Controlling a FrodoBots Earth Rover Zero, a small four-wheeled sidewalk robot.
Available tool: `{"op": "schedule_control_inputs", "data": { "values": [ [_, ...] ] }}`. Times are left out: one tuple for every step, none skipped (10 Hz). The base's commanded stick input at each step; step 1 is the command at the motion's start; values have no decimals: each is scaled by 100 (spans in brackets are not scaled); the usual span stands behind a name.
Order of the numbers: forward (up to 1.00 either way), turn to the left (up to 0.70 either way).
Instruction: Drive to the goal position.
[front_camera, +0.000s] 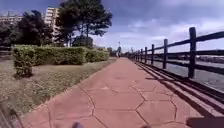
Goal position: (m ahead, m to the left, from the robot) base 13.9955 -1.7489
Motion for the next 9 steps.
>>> {"op": "schedule_control_inputs", "data": {
  "values": [
    [70, 0],
    [70, 0],
    [70, 0],
    [70, 0],
    [70, 0],
    [70, 0],
    [70, 0],
    [70, 0],
    [70, 0]
  ]
}}
